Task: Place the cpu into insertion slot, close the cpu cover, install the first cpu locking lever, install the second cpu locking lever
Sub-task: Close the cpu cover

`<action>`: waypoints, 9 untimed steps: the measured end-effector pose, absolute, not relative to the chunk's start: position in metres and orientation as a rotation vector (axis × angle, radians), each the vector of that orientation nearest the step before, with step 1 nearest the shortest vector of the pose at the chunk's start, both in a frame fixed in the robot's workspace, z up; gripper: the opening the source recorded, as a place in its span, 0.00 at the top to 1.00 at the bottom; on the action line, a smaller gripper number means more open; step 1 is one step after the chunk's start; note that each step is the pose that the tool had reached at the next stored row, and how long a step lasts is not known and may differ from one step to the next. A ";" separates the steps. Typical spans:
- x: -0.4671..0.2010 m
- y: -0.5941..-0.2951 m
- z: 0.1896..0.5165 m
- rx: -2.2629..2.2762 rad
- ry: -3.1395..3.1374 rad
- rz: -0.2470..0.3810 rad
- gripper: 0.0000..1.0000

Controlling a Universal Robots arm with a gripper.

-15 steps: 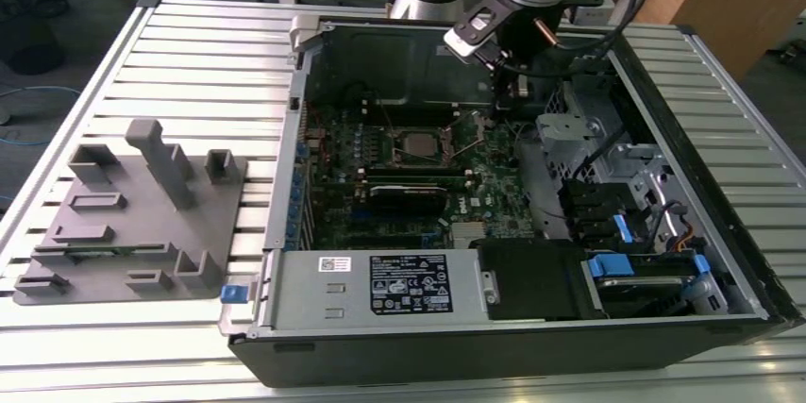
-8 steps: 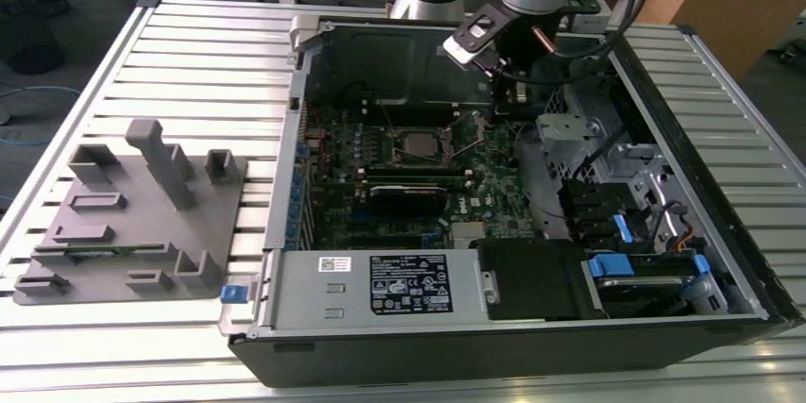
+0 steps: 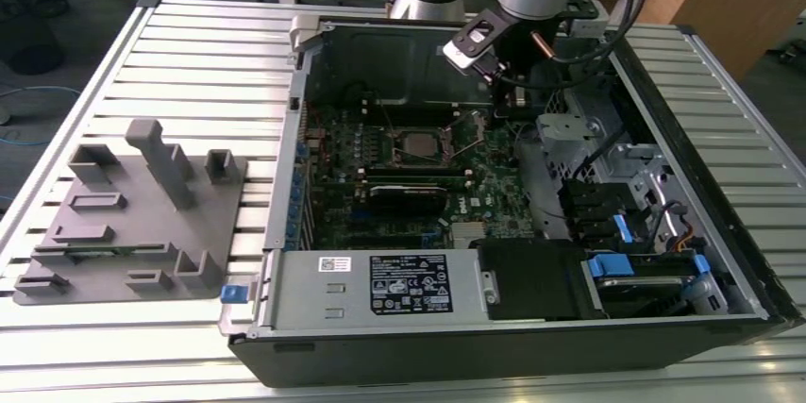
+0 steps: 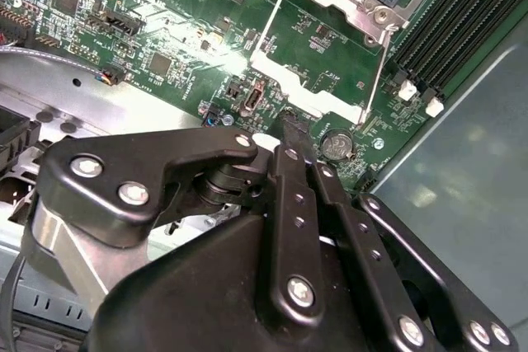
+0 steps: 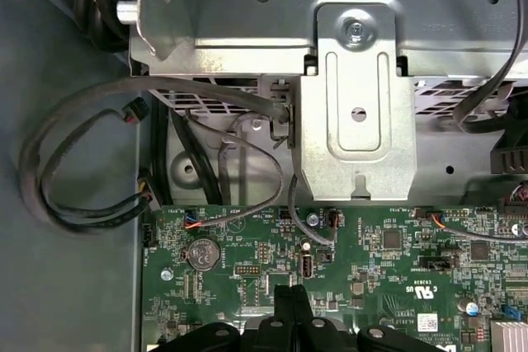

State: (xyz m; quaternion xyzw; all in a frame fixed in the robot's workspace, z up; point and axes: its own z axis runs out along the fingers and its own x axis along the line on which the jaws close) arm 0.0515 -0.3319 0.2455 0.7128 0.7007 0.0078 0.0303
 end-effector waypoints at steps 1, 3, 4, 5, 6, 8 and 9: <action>0.052 -0.332 0.245 2.197 2.160 0.023 0.89; 0.052 -0.332 0.245 2.197 2.160 0.024 0.89; 0.052 -0.332 0.245 2.197 2.160 0.024 0.89; 0.052 -0.332 0.245 2.197 2.160 0.024 0.89; 0.052 -0.332 0.245 2.197 2.160 0.024 0.89; 0.052 -0.332 0.244 2.197 2.160 0.025 0.89; 0.052 -0.332 0.244 2.197 2.160 0.024 0.89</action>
